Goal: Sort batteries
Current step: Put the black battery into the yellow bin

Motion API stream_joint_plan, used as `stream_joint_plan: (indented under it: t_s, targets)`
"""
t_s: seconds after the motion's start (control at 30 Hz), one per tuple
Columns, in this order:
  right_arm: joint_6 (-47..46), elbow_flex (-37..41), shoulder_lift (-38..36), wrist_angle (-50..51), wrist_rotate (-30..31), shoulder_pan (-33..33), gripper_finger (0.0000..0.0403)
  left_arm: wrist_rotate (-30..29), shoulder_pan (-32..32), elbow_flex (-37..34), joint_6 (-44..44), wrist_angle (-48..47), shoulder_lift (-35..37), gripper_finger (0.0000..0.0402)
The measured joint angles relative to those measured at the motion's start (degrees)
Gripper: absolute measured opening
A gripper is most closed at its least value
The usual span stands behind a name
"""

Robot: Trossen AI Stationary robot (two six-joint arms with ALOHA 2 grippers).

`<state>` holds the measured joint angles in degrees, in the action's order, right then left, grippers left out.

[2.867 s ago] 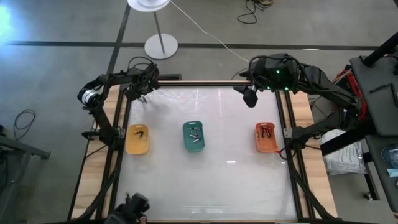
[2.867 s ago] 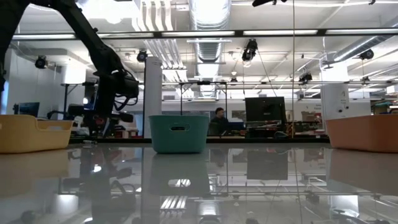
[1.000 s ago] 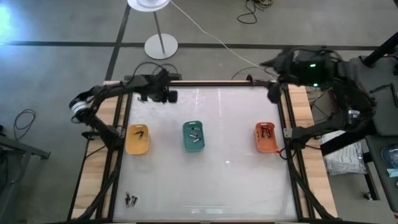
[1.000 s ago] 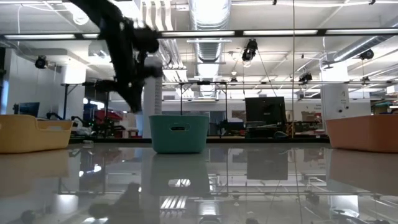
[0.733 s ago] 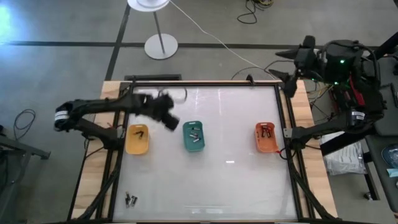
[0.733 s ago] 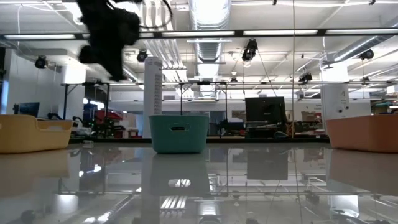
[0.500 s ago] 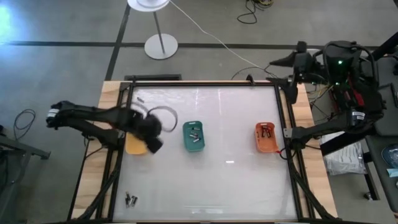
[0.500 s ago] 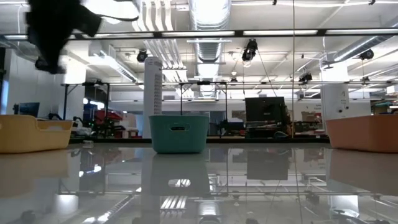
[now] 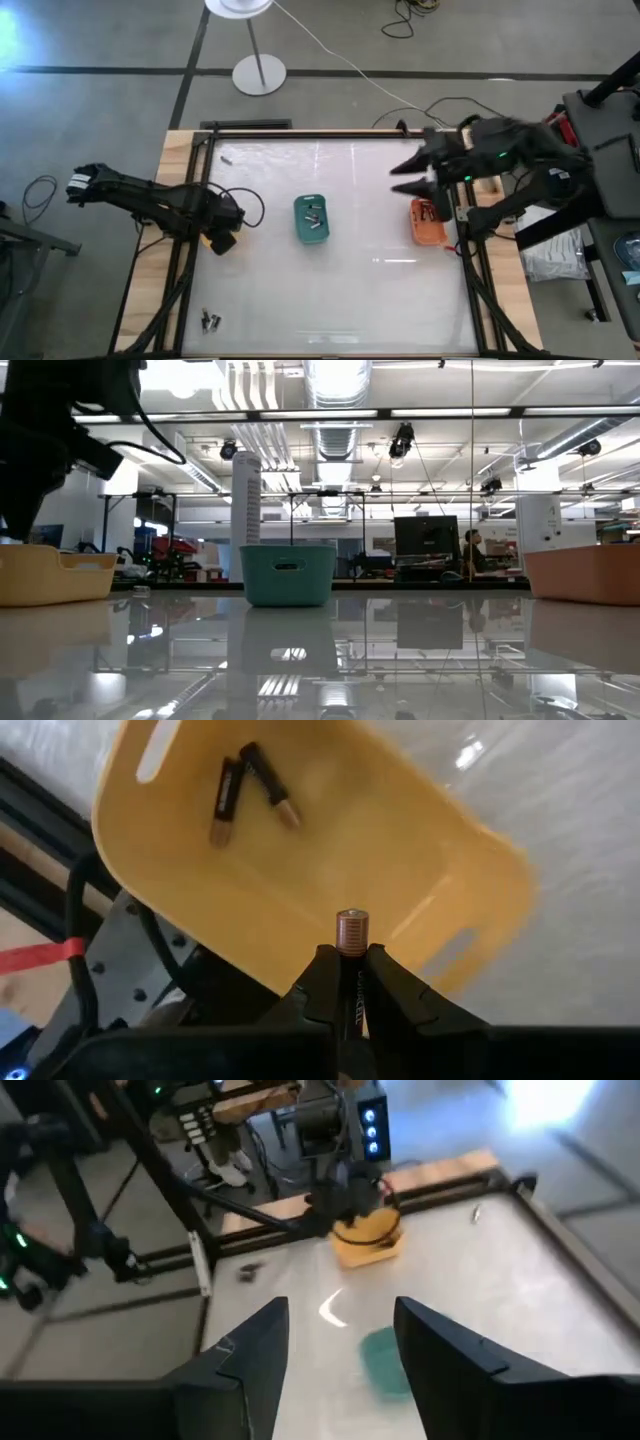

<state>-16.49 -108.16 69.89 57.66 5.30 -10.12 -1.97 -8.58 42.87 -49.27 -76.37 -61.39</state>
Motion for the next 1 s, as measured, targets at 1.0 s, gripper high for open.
stream_joint_plan:
  t_s: [1.0]
  targets:
    - [-28.42,-21.1,26.14,-0.94,6.36,-19.03,0.0141,-5.39,19.57,-11.8,9.35,25.28,-13.69,0.0012]
